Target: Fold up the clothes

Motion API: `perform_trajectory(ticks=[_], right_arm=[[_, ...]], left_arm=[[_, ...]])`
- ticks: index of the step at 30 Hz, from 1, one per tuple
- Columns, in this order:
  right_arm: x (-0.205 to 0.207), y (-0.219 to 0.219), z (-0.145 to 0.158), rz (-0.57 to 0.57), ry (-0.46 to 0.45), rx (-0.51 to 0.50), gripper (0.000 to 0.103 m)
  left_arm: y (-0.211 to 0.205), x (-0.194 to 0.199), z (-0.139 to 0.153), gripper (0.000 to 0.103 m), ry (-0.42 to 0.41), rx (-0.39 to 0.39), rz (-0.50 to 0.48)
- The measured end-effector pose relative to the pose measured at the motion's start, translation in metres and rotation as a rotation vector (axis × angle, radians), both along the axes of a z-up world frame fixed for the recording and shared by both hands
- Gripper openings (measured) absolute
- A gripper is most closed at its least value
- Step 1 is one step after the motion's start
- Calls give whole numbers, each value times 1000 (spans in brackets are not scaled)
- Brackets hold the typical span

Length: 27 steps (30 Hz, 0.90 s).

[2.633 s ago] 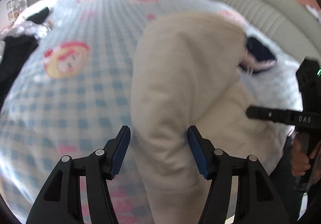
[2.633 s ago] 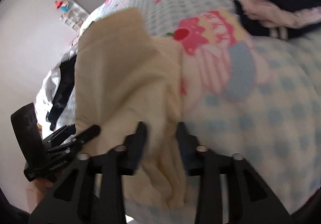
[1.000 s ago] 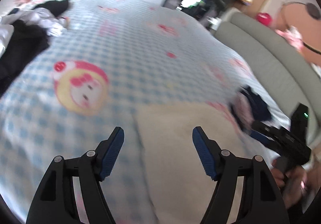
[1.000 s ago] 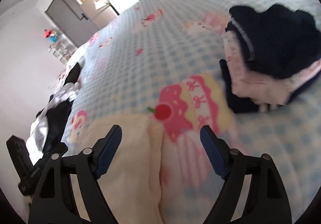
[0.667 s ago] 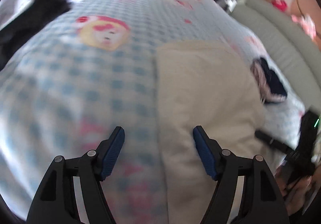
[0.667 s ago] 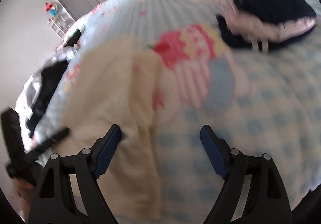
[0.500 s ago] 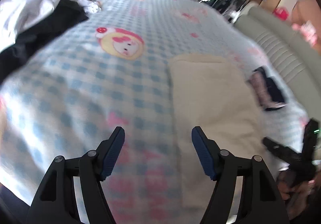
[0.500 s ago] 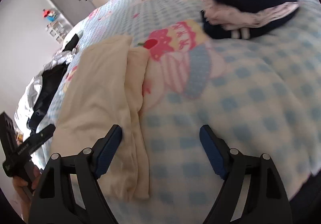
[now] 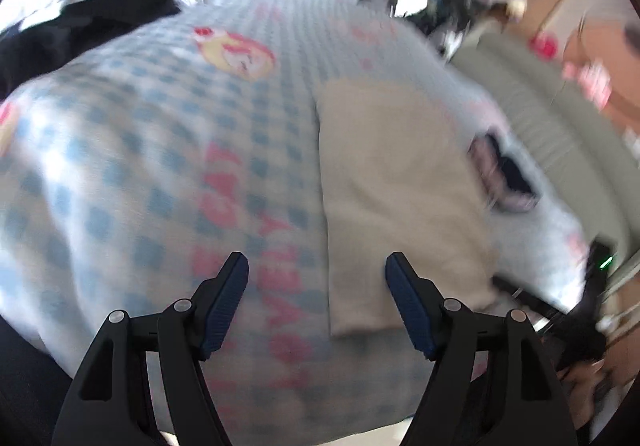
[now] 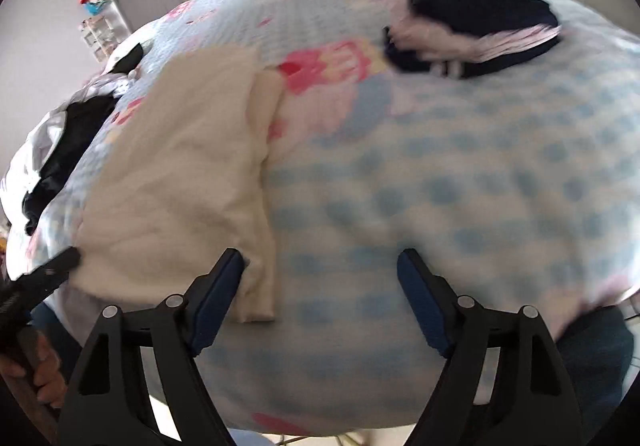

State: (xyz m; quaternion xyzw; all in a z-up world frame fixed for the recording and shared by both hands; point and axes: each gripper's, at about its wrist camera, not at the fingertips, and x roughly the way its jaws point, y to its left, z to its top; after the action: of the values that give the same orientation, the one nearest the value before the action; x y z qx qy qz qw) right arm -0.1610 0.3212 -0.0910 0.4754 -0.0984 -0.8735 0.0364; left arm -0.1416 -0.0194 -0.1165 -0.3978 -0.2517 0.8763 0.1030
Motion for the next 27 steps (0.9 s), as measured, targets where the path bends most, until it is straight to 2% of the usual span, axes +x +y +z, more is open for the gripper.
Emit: perform_trajectory(ticks=[1,3,8,11,17,19,22,24,27], right_arm=[[2,-2,1,11,-9,-3,82],[4,-6,3,31,-27,-6,83],[2,-24,-4,59,-29,37,87],[0,-35,-7,76,-31,63,101],[-3,-56,-15,110,-34,115,102],[1,-50,-18,84,-24,105,102],[11,-29,-22,1,3,67,102],[14,-28,-16,-47,19,97,102],[14,-34,-4,-56,60,118,102]], left_arm=[[-6,3,1,72,25,48,8],[-8,2,-1,72,30,82,0],[7,2,-7,73,-2,1,-29],[10,-1,-12,74,-35,-36,-33],[17,-7,-22,74,-100,-110,-41],[19,-8,-25,74,-120,-133,-43],[18,8,-10,73,-38,-91,-33],[19,13,1,73,24,-73,-48],[19,9,0,73,25,-71,-43]])
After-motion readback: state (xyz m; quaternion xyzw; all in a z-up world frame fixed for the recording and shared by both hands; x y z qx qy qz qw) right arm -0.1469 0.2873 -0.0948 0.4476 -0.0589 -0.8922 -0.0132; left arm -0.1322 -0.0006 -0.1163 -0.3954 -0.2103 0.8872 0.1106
